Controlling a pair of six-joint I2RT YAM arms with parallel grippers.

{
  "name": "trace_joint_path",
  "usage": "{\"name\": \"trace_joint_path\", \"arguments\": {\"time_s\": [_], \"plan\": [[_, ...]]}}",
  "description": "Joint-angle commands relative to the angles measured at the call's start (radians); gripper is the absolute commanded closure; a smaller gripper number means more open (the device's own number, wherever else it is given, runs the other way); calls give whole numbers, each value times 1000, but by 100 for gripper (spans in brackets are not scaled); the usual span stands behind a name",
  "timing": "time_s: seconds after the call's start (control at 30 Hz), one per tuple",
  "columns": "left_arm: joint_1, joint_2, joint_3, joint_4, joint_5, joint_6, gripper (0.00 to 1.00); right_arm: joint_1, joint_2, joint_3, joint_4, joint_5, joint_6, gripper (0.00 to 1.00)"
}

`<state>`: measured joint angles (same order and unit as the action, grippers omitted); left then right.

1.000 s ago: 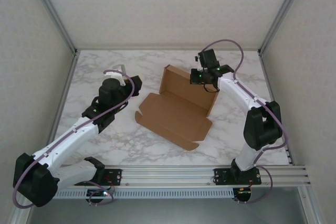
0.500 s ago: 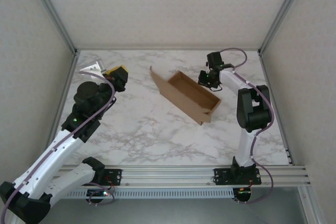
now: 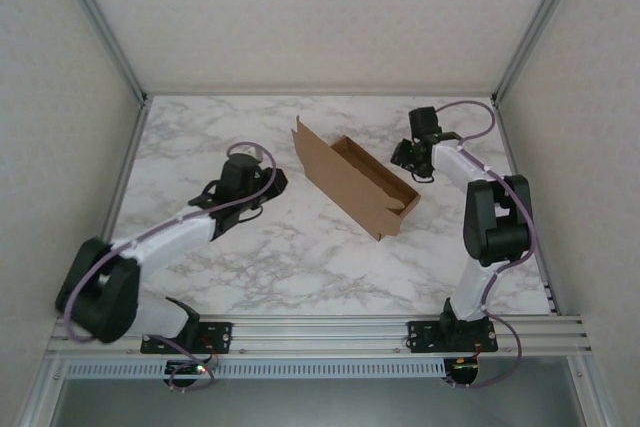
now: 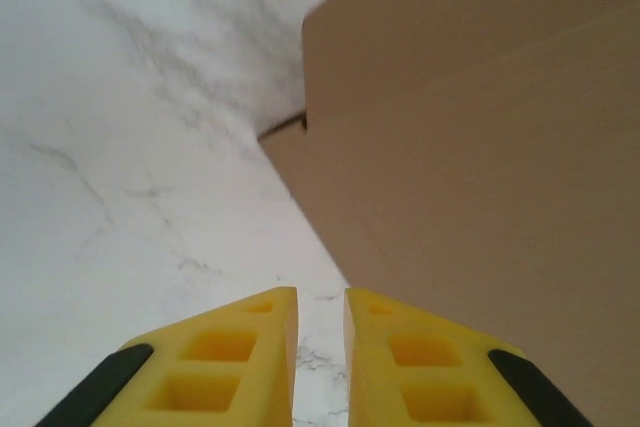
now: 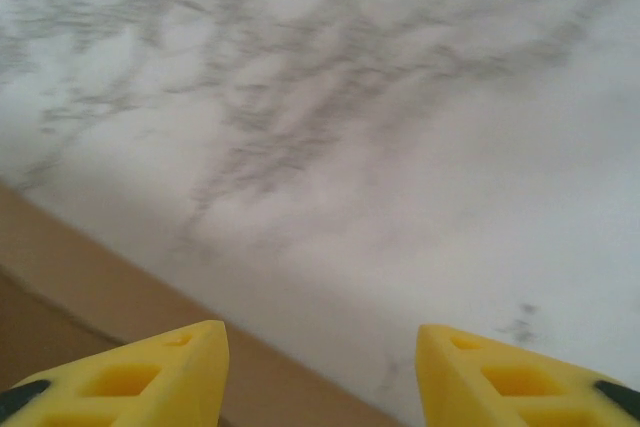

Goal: Fold the paper box

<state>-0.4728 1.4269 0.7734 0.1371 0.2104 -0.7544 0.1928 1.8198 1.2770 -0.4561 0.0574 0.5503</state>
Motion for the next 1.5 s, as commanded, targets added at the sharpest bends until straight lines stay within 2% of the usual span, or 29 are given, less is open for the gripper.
{"name": "trace_joint_path", "arguments": {"time_s": [0.0,0.1,0.13,0.27,0.4,0.53,0.67,0.77,0.9,1.0,1.1,1.23,1.3,1.37,1.47], "plan": [[-18,113,103,90,123,-65,80,-24,-38,-64,3,2,45,47],[-22,225,190,91,141,-75,80,-30,-50,-99,5,-96,44,46],[-21,270,234,76,141,-73,80,-29,-59,-118,21,-149,54,43],[-17,423,409,10,145,-54,81,-29,-89,-196,88,-341,141,43],[13,542,566,-47,153,-41,81,-13,-170,-318,186,-433,245,42],[74,624,675,-84,166,-26,81,71,-235,-421,252,-469,312,42],[133,647,751,-132,159,30,75,210,-237,-424,261,-499,258,41],[189,603,760,-161,110,66,69,241,-240,-409,206,-469,219,41],[268,463,680,-188,2,86,56,243,-323,-361,69,-236,113,31],[296,331,574,-173,-72,81,53,250,-334,-275,39,-86,10,22],[293,217,463,-143,-91,60,52,254,-245,-127,24,11,-81,23],[290,73,307,-111,-66,13,52,253,-110,22,136,99,-297,31],[289,9,241,-101,-39,-5,52,252,-25,77,192,81,-450,36],[289,-52,187,-108,-14,-16,52,252,26,90,270,-2,-596,37],[285,-154,105,-133,4,-16,52,242,100,157,265,-173,-664,37]]}}
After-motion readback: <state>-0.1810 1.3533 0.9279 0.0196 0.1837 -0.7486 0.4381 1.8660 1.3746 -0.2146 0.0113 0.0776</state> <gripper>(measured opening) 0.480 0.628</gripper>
